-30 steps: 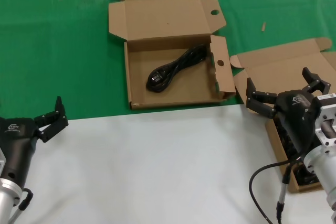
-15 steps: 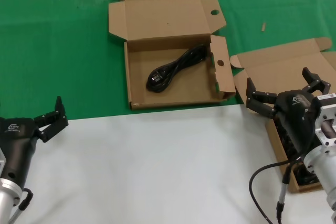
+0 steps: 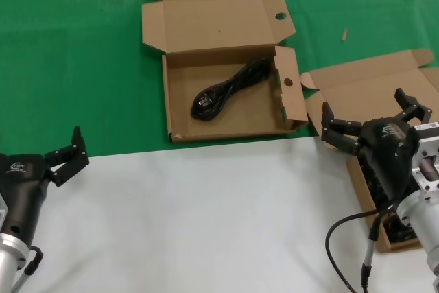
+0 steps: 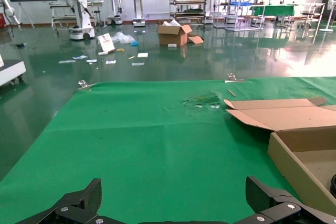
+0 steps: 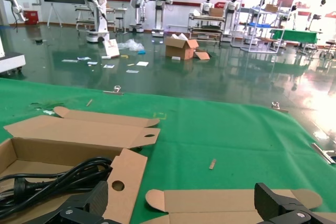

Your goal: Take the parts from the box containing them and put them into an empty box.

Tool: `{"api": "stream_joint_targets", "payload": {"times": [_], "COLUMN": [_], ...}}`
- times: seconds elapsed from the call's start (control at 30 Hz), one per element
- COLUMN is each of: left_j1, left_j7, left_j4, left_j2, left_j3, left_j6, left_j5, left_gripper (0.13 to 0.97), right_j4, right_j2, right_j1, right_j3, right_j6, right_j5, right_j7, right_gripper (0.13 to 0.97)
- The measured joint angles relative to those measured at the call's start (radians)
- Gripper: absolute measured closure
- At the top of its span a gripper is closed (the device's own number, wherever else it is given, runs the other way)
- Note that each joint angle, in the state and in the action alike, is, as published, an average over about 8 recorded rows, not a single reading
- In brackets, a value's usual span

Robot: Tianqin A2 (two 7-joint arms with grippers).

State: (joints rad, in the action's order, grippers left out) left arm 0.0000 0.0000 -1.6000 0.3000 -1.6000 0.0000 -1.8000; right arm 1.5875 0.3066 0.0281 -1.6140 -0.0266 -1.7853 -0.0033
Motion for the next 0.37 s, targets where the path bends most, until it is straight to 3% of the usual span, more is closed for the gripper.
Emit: {"api": "stream_joint_targets", "payload": {"times": [0.37], "left_j1": [0.000], "left_j7": [0.000], "left_j4": [0.000], "left_j2": [0.000], "left_j3": [0.000], "left_j6": [0.000], "left_j5": [0.000], "left_gripper": [0.132], "right_j4": [0.000], "right_j2": [0.000], "right_j1": [0.000], "right_j3": [0.000], "right_j6": [0.000], "right_j5": [0.000], "right_j7": [0.000], "right_gripper": [0.129]}}
